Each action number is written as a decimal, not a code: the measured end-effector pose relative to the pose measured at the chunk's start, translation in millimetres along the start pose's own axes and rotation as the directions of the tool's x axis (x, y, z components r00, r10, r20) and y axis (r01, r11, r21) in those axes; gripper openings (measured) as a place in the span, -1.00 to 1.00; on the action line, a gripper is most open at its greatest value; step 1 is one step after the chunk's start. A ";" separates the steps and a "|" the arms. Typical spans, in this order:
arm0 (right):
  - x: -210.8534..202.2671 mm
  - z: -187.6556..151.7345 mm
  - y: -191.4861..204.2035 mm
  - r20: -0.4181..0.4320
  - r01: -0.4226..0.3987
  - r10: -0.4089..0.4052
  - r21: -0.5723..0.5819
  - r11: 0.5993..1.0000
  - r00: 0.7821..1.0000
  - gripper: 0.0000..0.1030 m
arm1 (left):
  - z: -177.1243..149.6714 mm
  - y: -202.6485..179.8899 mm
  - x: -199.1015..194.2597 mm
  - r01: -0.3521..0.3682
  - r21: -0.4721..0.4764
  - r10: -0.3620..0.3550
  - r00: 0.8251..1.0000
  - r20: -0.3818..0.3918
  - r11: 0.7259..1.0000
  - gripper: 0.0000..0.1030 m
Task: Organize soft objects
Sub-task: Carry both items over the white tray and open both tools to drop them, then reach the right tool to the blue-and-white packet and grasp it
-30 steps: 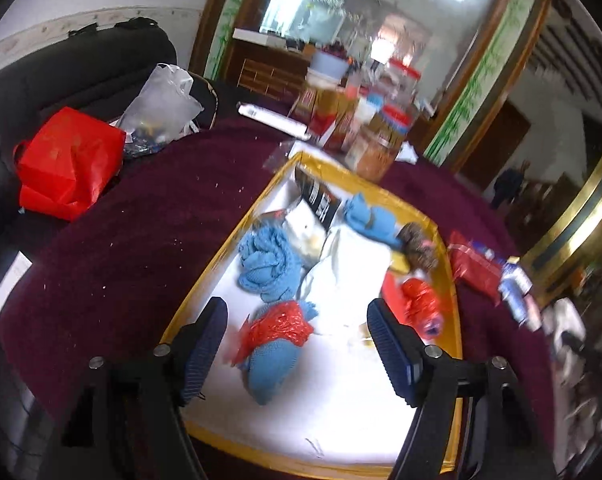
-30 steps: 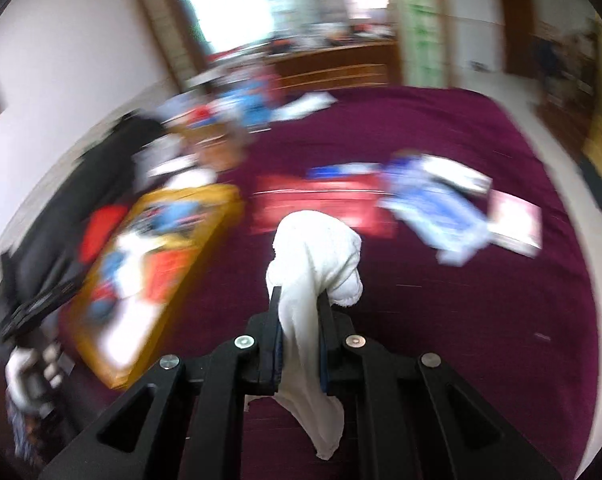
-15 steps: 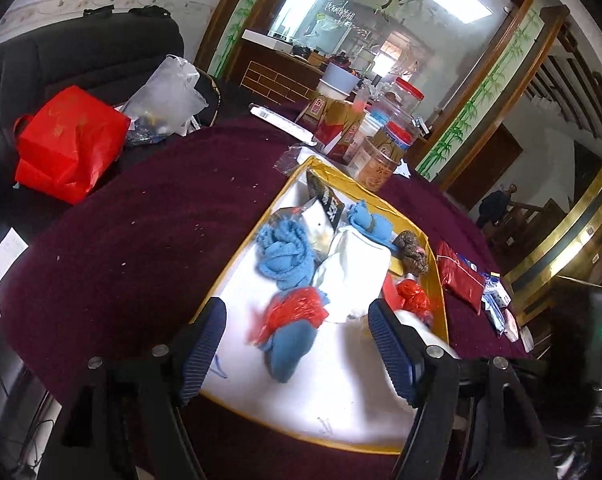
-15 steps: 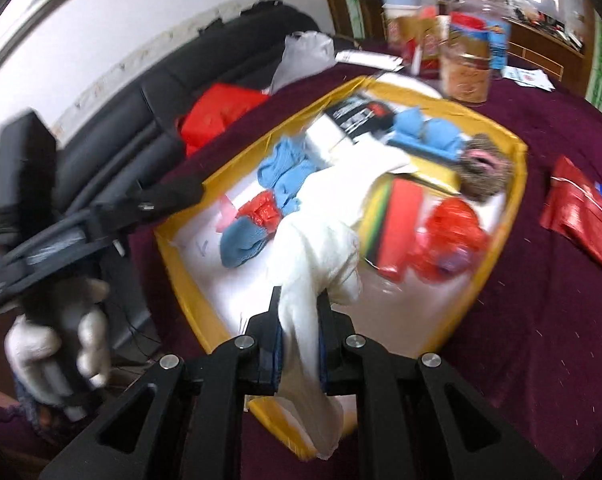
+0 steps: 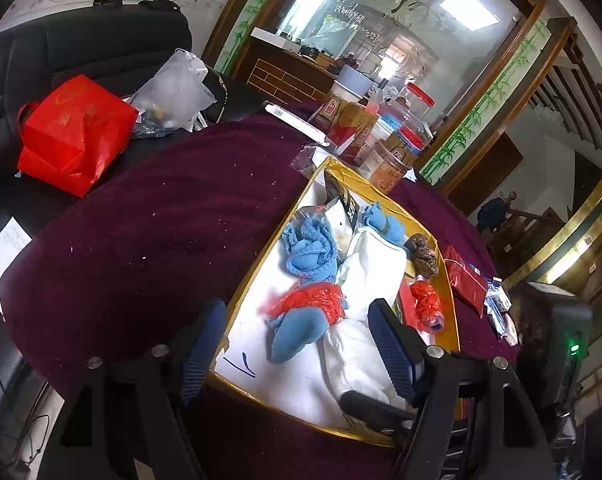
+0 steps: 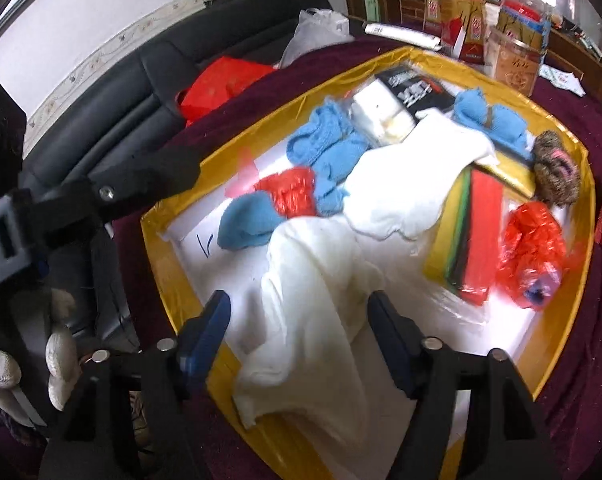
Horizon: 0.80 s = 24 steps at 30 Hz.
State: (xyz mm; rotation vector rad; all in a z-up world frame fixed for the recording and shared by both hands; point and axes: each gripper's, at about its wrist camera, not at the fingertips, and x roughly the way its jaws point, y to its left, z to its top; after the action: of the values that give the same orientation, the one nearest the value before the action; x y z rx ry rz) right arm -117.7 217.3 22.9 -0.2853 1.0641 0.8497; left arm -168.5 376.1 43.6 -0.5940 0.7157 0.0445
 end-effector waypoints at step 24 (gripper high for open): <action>-169.3 -107.1 -237.6 0.186 0.301 -0.456 0.533 0.791 0.870 0.53 | -49.6 -129.2 11.5 0.189 0.331 -0.153 0.979 -0.132 0.924 0.53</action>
State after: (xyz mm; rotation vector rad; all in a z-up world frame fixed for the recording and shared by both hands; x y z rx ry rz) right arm -50.0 -82.0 72.6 0.0651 0.8497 0.2201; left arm -159.3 240.3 70.9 -0.3231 0.7495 -0.2721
